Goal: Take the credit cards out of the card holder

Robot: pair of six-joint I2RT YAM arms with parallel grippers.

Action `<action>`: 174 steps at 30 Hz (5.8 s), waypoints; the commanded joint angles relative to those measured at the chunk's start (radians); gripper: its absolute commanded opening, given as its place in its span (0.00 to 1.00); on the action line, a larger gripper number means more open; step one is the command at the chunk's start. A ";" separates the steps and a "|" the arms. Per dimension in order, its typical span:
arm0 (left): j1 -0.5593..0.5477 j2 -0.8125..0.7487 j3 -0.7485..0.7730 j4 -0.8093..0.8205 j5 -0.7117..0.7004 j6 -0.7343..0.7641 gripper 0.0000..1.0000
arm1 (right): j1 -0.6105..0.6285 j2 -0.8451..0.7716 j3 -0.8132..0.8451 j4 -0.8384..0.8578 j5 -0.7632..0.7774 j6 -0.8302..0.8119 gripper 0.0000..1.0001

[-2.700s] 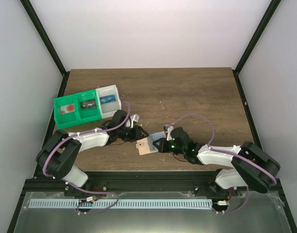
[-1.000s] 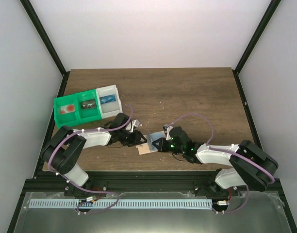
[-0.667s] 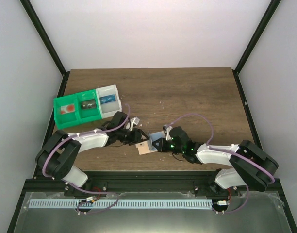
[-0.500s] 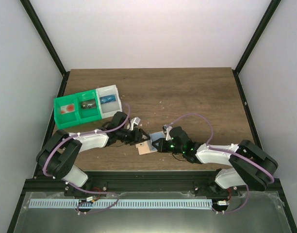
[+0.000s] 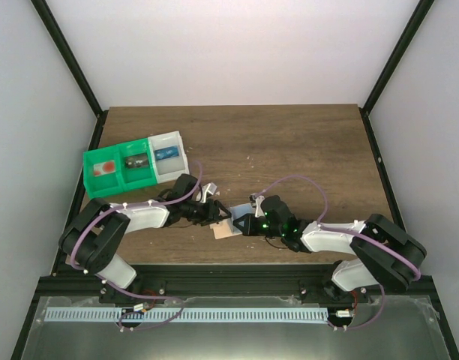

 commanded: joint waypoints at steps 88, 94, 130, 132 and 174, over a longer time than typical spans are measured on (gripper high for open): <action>0.002 -0.011 0.029 -0.047 -0.066 0.043 0.39 | 0.005 0.028 0.080 -0.023 -0.058 -0.076 0.21; 0.002 -0.008 0.027 -0.040 -0.062 0.041 0.39 | 0.008 0.047 0.086 -0.017 -0.057 -0.074 0.16; 0.002 -0.121 -0.035 -0.119 -0.159 0.052 0.47 | 0.008 -0.043 0.009 -0.077 0.066 -0.034 0.00; 0.001 -0.141 -0.028 -0.121 -0.154 0.048 0.47 | 0.008 -0.036 0.003 -0.028 0.027 -0.035 0.00; -0.031 0.001 -0.044 0.164 0.011 -0.084 0.46 | -0.006 -0.214 -0.026 -0.300 0.332 -0.002 0.24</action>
